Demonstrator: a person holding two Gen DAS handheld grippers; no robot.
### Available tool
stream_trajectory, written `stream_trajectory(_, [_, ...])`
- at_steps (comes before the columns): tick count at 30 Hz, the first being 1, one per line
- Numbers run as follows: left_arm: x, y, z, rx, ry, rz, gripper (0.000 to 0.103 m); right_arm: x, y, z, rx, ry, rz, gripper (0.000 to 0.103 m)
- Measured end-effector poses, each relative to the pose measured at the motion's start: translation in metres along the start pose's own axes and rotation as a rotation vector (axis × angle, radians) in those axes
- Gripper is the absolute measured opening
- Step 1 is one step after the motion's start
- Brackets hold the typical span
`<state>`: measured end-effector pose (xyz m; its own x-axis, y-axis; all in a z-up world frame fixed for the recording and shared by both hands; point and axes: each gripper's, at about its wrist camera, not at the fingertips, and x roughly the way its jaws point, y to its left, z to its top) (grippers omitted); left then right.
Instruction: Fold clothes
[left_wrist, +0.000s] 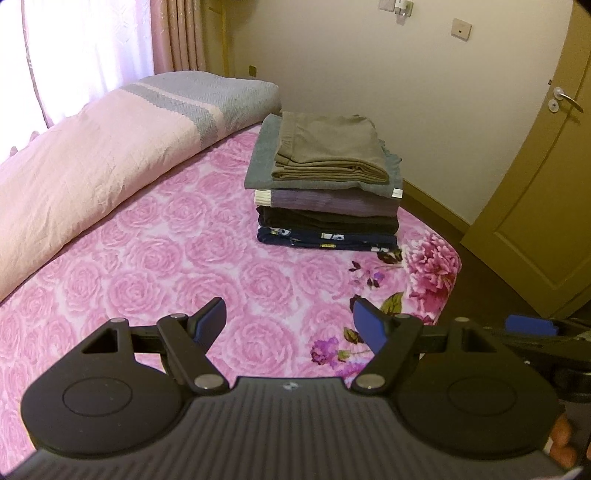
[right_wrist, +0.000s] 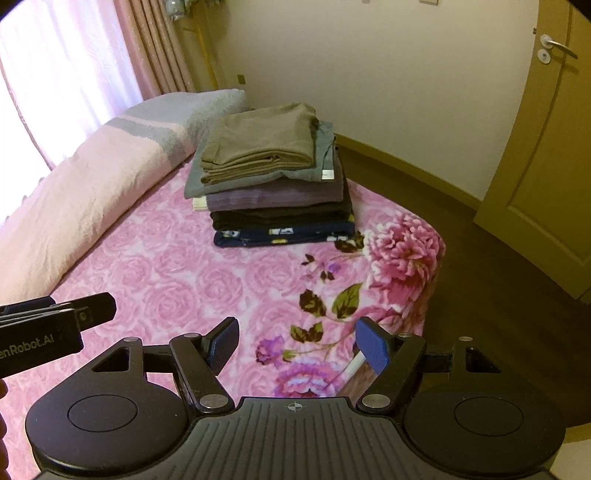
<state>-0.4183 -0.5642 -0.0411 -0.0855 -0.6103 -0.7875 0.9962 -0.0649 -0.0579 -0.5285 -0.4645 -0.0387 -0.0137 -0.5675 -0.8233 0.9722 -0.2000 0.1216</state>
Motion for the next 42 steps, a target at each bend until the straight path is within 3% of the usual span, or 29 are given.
stream_trajectory(29, [0.094,-0.033,0.042,-0.024,0.134,0.067,0.073,0.090,-0.043,0.053,-0.030,0.137,0.033,0.073])
stream_trajectory(42, [0.115,-0.035,0.071,-0.030,0.111,0.082,0.073,0.117,-0.047,0.082,-0.050,0.143,0.041,0.073])
